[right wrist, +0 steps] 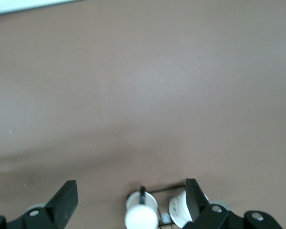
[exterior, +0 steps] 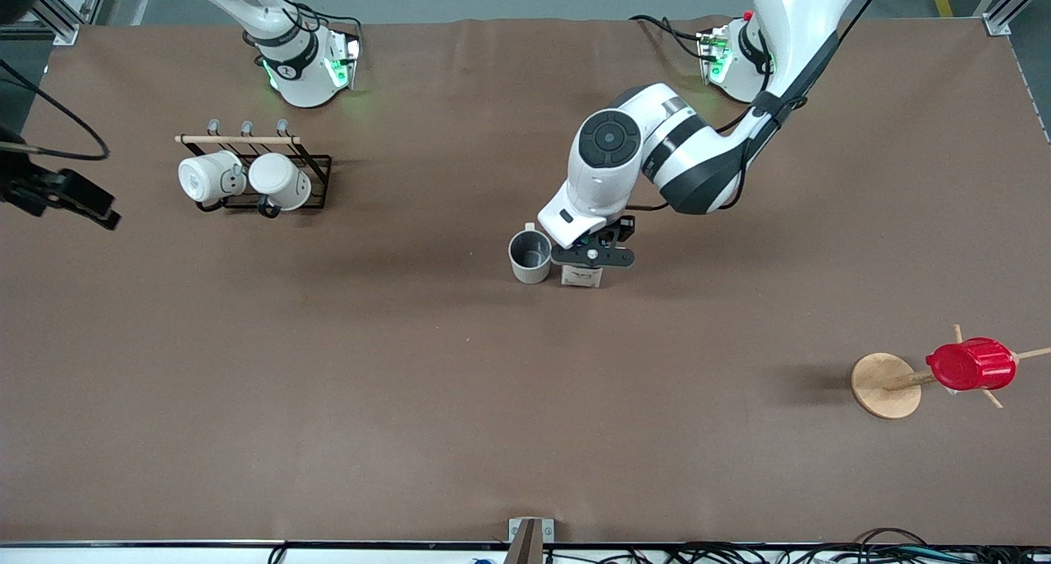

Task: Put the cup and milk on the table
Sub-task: 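Lower the milk carton beside the mug and open the left gripper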

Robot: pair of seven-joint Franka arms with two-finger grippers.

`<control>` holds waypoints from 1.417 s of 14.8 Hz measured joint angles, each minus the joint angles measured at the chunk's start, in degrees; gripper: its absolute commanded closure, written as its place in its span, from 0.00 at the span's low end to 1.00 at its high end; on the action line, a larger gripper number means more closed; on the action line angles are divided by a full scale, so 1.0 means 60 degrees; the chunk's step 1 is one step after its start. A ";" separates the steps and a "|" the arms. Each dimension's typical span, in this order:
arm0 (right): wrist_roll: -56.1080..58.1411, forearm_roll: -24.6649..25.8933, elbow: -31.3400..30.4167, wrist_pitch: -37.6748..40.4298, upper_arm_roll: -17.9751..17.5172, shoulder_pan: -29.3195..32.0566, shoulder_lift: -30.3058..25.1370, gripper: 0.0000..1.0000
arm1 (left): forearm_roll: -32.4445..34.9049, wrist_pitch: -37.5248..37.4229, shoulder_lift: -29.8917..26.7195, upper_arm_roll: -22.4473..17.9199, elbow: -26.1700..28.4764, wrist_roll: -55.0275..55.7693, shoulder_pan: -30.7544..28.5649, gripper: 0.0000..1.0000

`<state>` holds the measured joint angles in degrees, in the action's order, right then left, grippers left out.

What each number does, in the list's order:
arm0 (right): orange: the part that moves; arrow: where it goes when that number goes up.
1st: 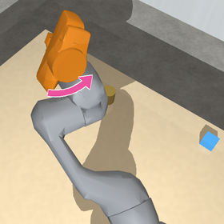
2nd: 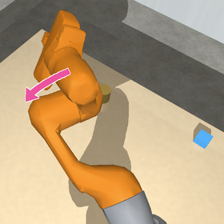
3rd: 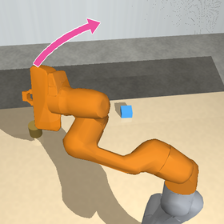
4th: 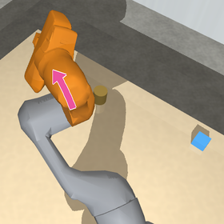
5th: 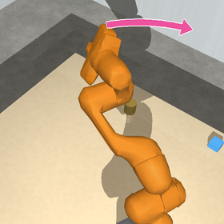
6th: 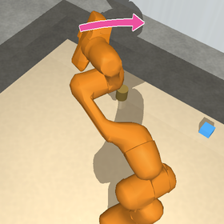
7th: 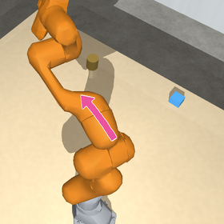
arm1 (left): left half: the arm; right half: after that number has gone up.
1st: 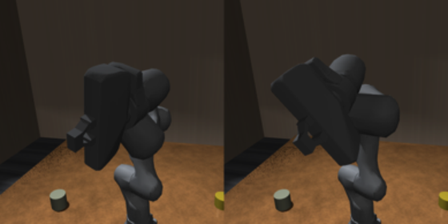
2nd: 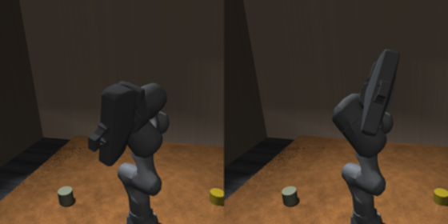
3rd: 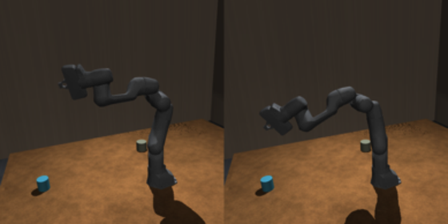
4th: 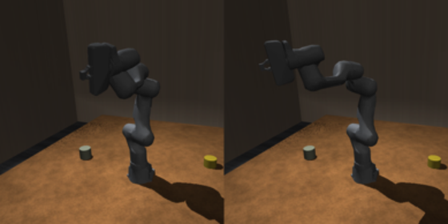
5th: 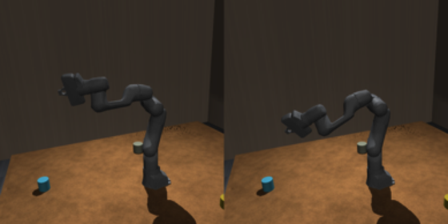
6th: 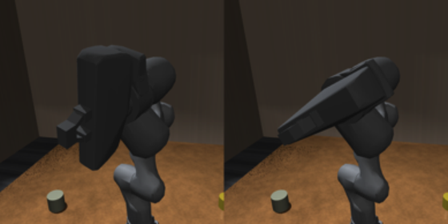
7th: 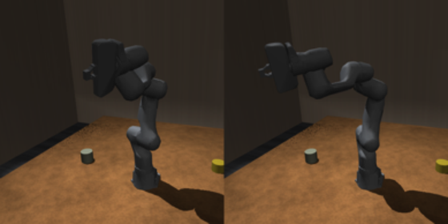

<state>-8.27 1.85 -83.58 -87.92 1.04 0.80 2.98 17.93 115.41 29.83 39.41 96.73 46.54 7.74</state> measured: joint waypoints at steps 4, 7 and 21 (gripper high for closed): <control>0.0537 -0.0570 0.0032 0.0772 0.0009 0.0752 -0.0103 0.00 | 0.0000 -0.0057 0.0004 0.0015 0.0045 -0.0001 -0.0001 0.77; 0.0582 -0.0631 0.0029 0.0719 -0.0044 0.0778 -0.0115 0.00 | 0.0000 -0.0054 0.0026 0.0039 0.0069 -0.0001 0.0021 0.77; 0.0582 -0.0633 0.0030 0.0548 -0.0121 0.0519 -0.0115 0.00 | 0.0240 0.0272 0.0351 0.0054 0.0063 -0.0022 0.0045 0.37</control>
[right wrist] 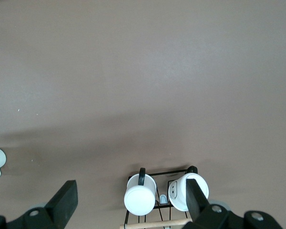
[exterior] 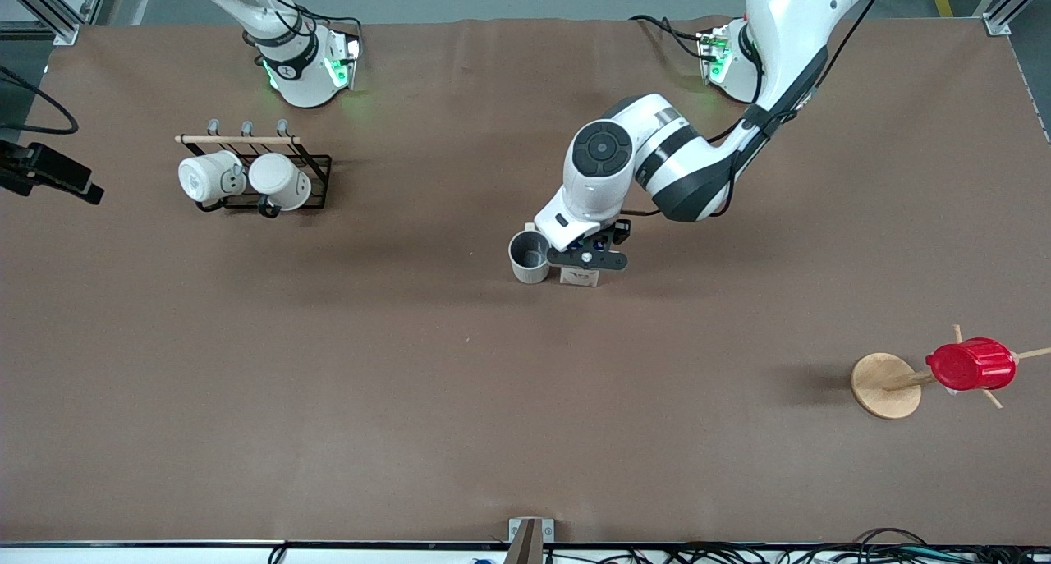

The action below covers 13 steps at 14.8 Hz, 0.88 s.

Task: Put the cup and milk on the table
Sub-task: 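Lower the milk carton beside the mug and open the left gripper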

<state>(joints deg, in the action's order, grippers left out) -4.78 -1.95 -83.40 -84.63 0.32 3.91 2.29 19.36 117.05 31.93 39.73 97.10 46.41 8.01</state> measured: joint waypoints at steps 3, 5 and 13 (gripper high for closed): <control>0.0000 0.0000 0.0000 0.0000 0.0000 0.0000 0.0000 0.00 | 0.0000 0.0009 0.0000 0.0005 -0.0001 0.0194 0.0000 0.00; 0.0000 0.0000 0.0000 0.0000 0.0000 0.0000 0.0000 0.00 | 0.0000 0.0009 -0.0007 0.0011 -0.0044 0.0284 -0.0002 0.00; 0.0000 0.0000 0.0000 0.0009 0.0000 0.0000 0.0000 0.00 | -0.0703 -0.0471 -0.1451 -0.0702 -0.0336 -0.0035 -0.0085 0.00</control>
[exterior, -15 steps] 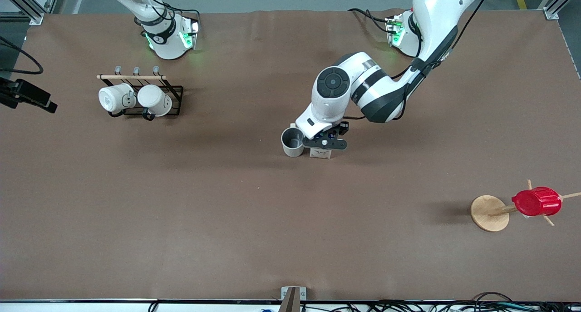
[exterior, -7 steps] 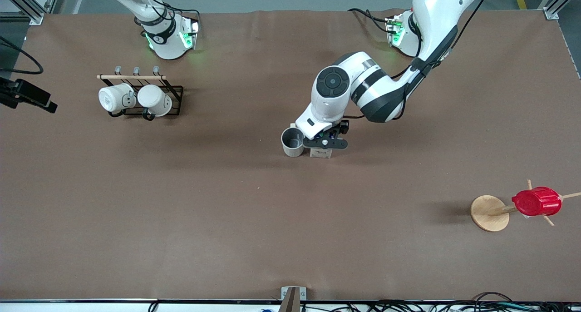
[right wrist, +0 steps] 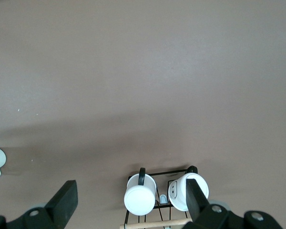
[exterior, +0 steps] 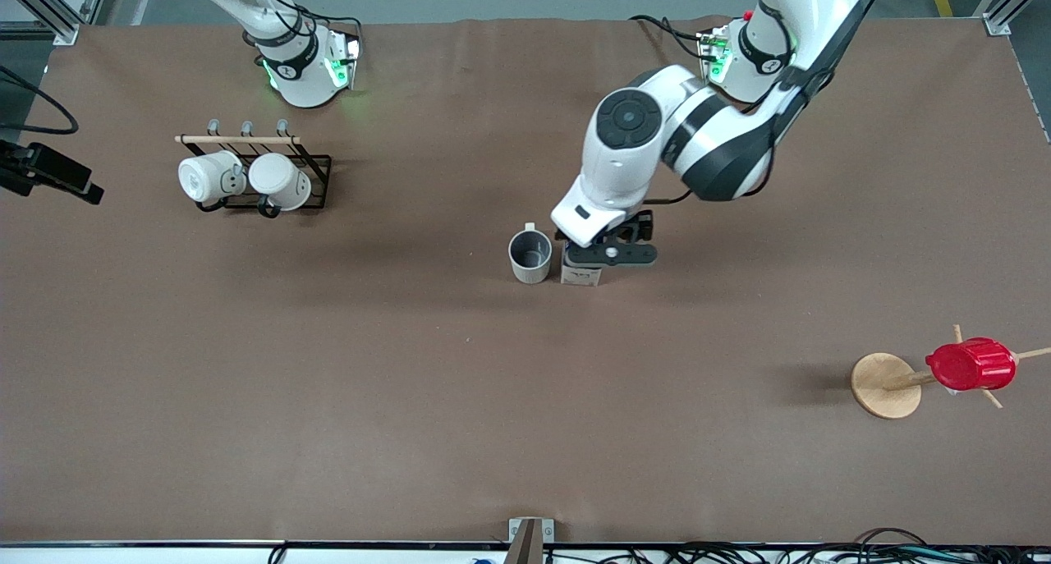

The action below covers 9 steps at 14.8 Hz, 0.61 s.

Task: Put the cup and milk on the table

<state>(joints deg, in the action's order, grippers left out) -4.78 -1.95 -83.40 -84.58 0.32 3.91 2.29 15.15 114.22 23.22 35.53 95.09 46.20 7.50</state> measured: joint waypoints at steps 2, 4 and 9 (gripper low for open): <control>0.0000 0.0000 0.0000 0.0001 0.0000 0.0000 0.0000 0.00 | -0.0828 -0.0134 -0.0627 -0.0734 0.0019 -0.0918 0.0009 0.00; 0.0000 0.0000 0.0000 0.0002 0.0000 0.0000 0.0000 0.00 | -0.1417 -0.0371 -0.1248 -0.1509 0.0174 -0.2050 -0.0009 0.00; 0.0000 0.0000 0.0000 0.0015 0.0005 0.0003 0.0000 0.00 | -0.1612 -0.0495 -0.2674 -0.3266 0.1075 -0.4163 0.0059 0.00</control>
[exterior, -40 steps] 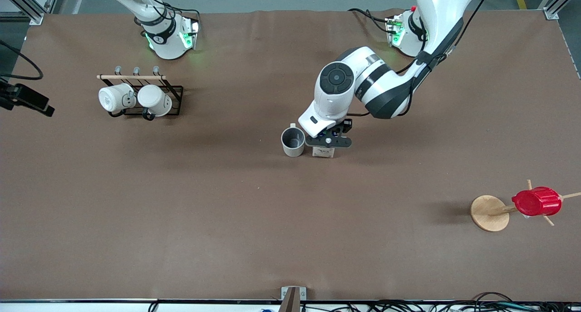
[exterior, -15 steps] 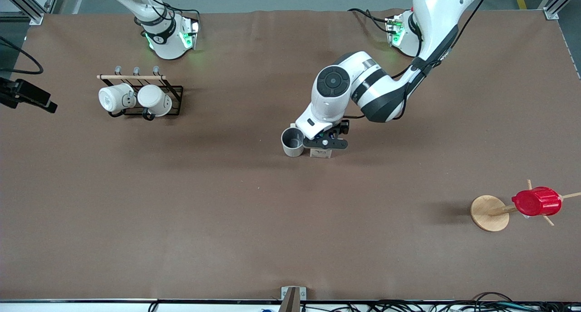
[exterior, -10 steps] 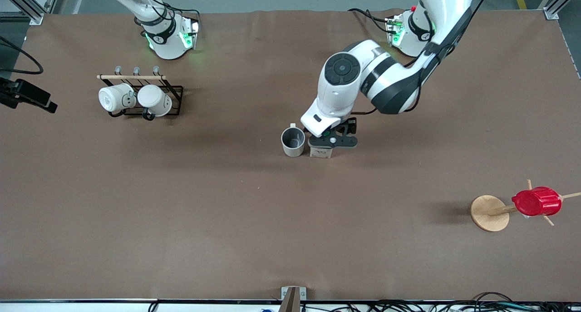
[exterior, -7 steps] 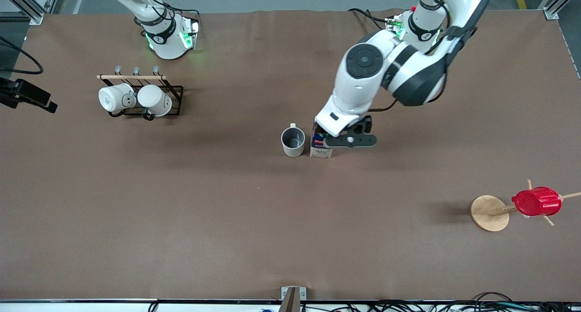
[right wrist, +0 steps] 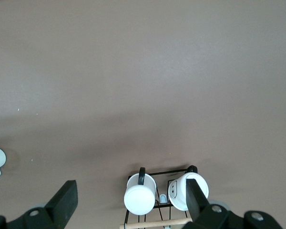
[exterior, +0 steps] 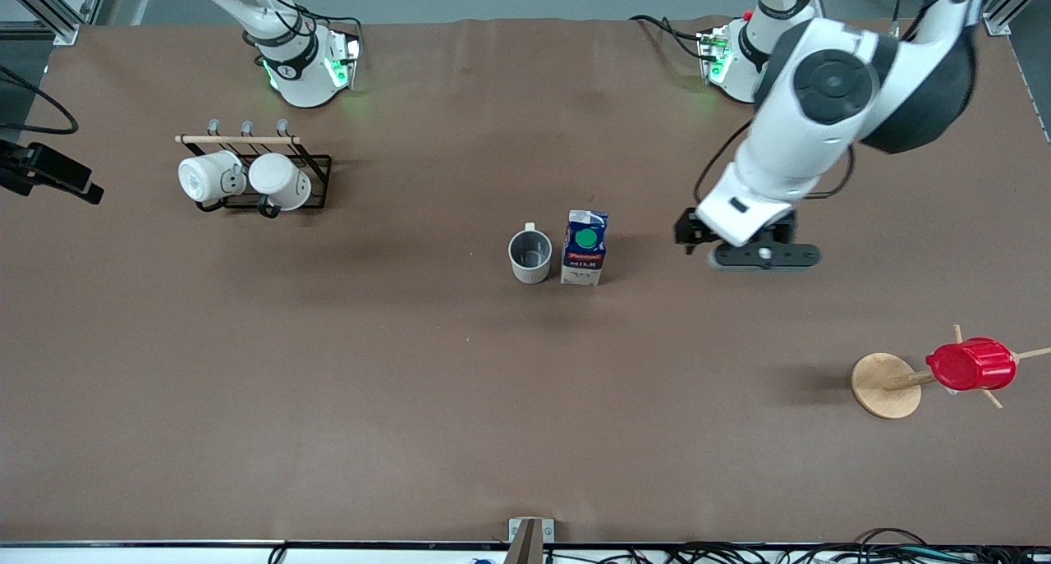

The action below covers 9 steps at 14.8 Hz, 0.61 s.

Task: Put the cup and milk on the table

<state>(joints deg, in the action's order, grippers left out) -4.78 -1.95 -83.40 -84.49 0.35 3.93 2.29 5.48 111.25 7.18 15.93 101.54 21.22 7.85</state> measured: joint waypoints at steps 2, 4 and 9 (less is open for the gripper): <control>0.0000 0.0000 0.0000 0.0003 0.0001 0.0002 0.0000 0.00 | -0.0208 -0.0039 -0.0451 -0.0746 0.0104 -0.1053 -0.0019 0.00; 0.0000 0.0000 0.0000 0.0004 0.0003 0.0004 0.0000 0.00 | -0.0542 -0.0149 -0.0819 -0.1359 0.0122 -0.1826 -0.0027 0.00; 0.0000 0.0000 0.0000 0.0006 0.0003 0.0004 0.0000 0.00 | -0.0651 -0.1284 -0.1510 -0.2331 -0.0407 -0.3116 -0.0032 0.00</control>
<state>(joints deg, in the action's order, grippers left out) -4.78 -1.95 -83.40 -84.46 0.37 3.95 2.29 1.57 103.55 -1.88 1.94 99.10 2.52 7.65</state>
